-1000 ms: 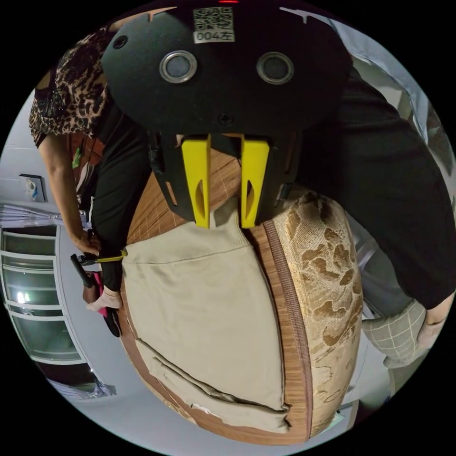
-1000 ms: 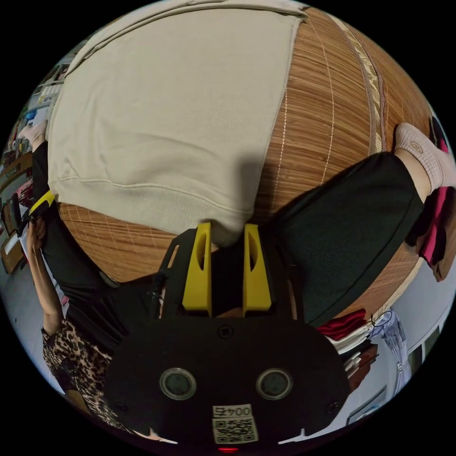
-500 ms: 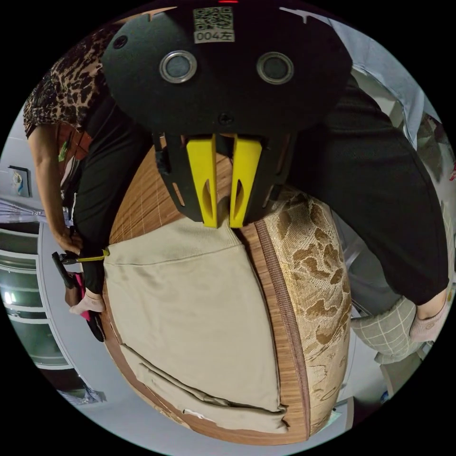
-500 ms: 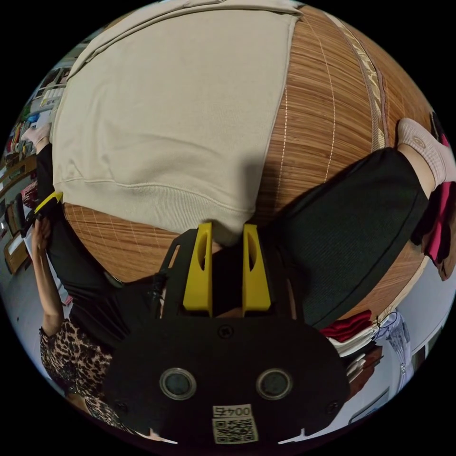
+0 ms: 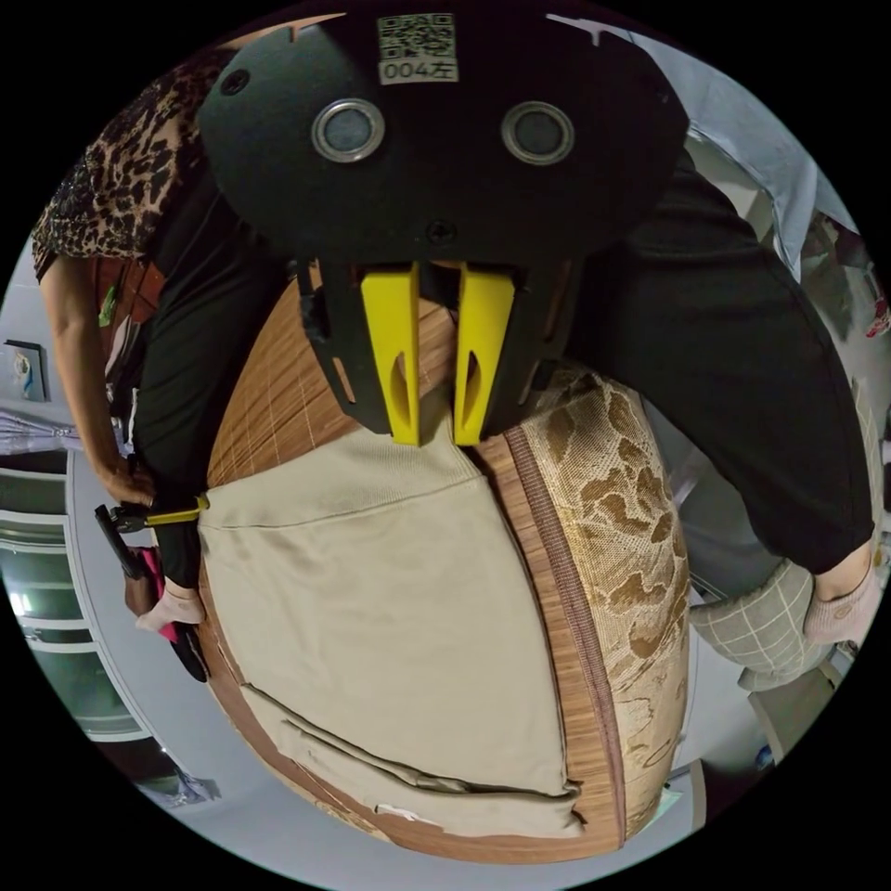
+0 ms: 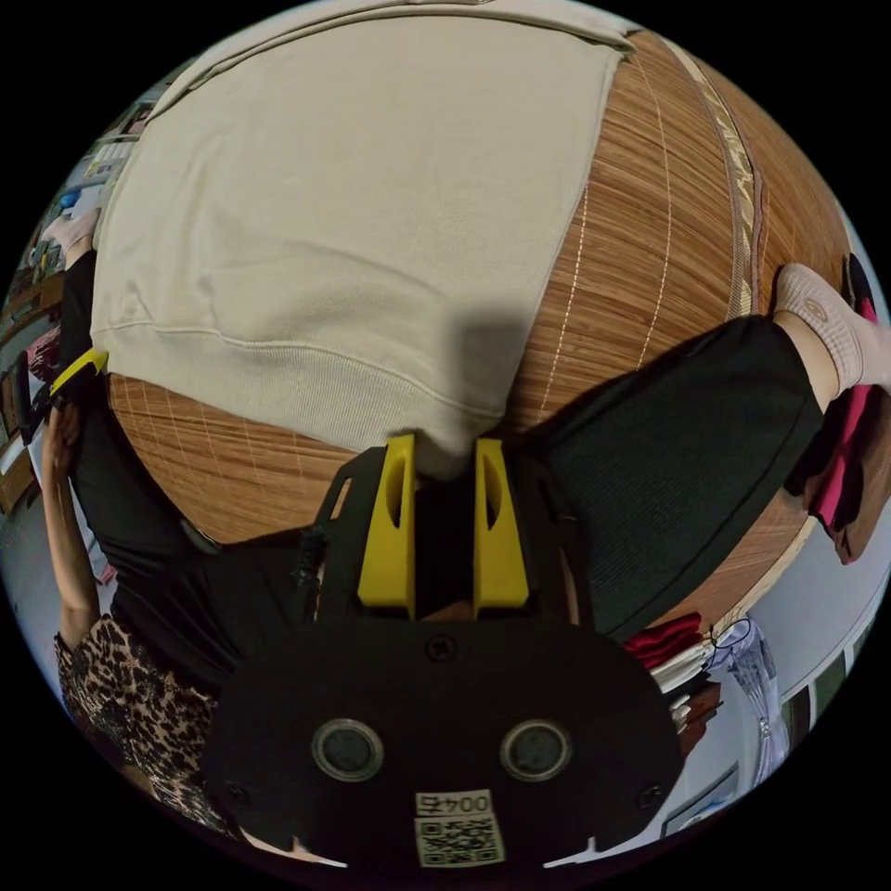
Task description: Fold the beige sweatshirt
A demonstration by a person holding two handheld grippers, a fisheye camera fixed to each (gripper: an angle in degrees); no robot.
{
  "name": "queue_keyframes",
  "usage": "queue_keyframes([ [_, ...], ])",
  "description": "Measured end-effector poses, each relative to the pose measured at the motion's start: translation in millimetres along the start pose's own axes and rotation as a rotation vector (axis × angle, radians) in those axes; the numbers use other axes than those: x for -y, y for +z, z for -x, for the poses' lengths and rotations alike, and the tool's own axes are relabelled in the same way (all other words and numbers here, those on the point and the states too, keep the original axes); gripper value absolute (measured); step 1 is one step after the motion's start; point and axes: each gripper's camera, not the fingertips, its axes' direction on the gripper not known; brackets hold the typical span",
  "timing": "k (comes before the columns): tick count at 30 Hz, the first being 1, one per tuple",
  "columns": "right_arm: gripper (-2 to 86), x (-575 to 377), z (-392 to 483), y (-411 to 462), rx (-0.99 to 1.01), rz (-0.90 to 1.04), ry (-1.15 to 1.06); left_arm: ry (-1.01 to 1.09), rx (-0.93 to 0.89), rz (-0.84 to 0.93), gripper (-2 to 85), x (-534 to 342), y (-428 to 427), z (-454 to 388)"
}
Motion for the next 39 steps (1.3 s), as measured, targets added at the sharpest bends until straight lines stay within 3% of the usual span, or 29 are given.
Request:
queue_keyframes([
  [6,4.5,-16,-3,11,0.023,-0.016,-0.011,0.004,0.031,0.001,1.9,-15,-4,-1],
  [13,3.5,-60,-11,16,0.033,-0.124,-0.010,-0.013,-0.139,-0.074,1.5,-47,-25,24],
  [20,4.2,-158,-65,-4,0.346,-0.463,0.064,-0.007,-0.404,-0.315,1.5,-113,-72,61],
  [26,4.8,-258,-103,-3,0.666,-0.773,0.047,0.020,-0.519,-0.378,1.6,-154,-108,74],
  [31,4.8,-333,-111,7,0.759,-0.931,-0.007,0.048,-0.611,-0.424,1.7,-201,-142,79],
  [39,4.7,-465,-112,46,0.850,-1.028,-0.045,0.073,-0.707,-0.438,1.8,-311,-194,73],
])
